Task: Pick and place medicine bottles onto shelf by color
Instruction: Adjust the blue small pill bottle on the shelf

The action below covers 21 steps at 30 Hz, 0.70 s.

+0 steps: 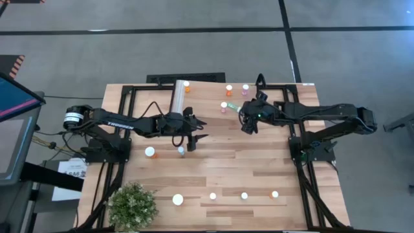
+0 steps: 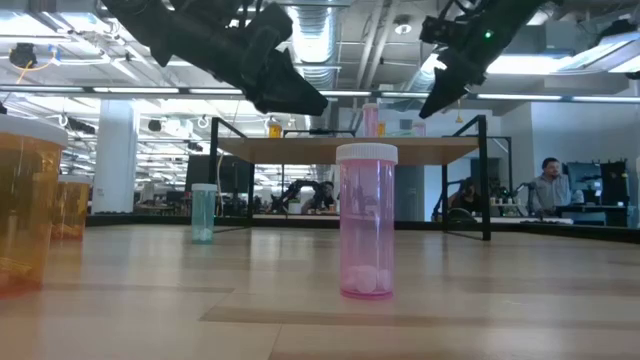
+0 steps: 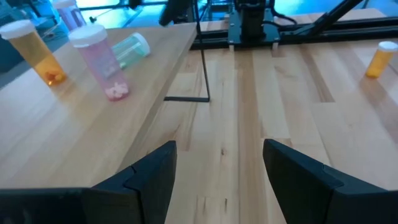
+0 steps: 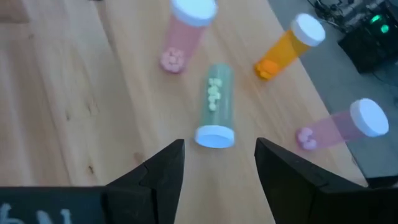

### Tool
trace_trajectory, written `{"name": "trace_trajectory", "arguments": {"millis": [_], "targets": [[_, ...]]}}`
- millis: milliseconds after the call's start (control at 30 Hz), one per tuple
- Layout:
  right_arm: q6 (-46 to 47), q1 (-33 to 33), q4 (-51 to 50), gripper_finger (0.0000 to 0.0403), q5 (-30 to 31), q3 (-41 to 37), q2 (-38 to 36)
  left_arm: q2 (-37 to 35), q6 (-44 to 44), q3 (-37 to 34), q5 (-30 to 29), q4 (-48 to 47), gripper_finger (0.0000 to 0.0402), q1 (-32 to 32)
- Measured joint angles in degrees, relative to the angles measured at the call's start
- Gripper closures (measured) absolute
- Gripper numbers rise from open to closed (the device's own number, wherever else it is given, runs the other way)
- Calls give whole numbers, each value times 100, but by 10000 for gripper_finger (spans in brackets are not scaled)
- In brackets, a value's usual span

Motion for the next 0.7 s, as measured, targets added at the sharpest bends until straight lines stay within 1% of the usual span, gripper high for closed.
{"name": "trace_trajectory", "arguments": {"millis": [133,333,433,533,700], "targets": [[186,-22,26,183,5,-174,-42,-3,-3,-2,0,27,173,-30],[198,147,713,184,-24,-854,-830,-3,8,-2,22,29,173,-78],[38,225,821,184,-38,-1023,-988,-3,8,-2,16,55,173,-70],[-42,200,855,183,-206,-1036,-900,-3,7,-2,17,111,173,-70],[-203,10,1203,183,-417,-1038,-492,-5,-28,-4,85,226,173,-70]]}}
